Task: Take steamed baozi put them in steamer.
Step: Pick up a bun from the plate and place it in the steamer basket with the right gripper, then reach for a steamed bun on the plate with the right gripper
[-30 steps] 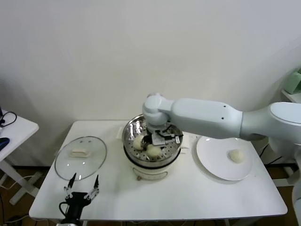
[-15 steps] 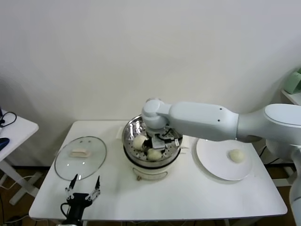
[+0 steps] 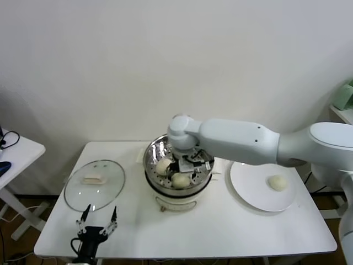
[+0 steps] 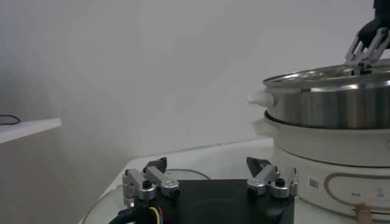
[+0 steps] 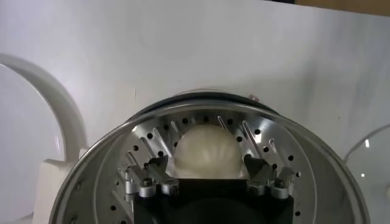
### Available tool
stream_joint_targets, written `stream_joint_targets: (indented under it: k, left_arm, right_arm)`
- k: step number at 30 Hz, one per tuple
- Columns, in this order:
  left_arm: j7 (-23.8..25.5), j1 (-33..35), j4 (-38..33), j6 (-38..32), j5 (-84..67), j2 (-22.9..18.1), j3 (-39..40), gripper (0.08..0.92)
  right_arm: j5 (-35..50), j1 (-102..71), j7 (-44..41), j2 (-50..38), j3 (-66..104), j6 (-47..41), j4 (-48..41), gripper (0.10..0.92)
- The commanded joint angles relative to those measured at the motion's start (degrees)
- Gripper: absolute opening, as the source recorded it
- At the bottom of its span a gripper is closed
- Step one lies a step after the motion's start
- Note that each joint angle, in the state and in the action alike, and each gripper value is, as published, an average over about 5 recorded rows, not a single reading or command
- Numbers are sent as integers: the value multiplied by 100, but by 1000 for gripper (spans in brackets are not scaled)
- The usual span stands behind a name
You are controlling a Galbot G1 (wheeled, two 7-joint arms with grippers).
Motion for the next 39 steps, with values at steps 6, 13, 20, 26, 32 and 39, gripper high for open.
stream_joint_targets:
  k: [6,13,20,26,32,39]
  left_arm:
    - [5,-12,1,52,25,56,12,823]
    - [11,-42,8,80,-43,160,-40,823]
    - [12,-200,-128,290,-499,252,-161,823]
    - [11,-321,-145,340,-524,256,-106,823]
    - [18,-333,-173,381,-509,253,-66,823]
    - [21,-266,-226,393,-480,220,-58,823]
  right_arm:
    - [893,700,-120,-111,328,-185,-470,823]
    - [3251,1913,-325,-613,-750,-1776,-1482,823]
    - [4557,2192,-417,-1617,-1465,-2521,-2207,823]
    - [4445,1607,-296,-2829,-1263,-3025,-2072,823]
    - [3241,502,-132,-3571,-463,-2901,-2161,823]
    - [1811,-951,-13,-3606,967,-2643,-2802,823]
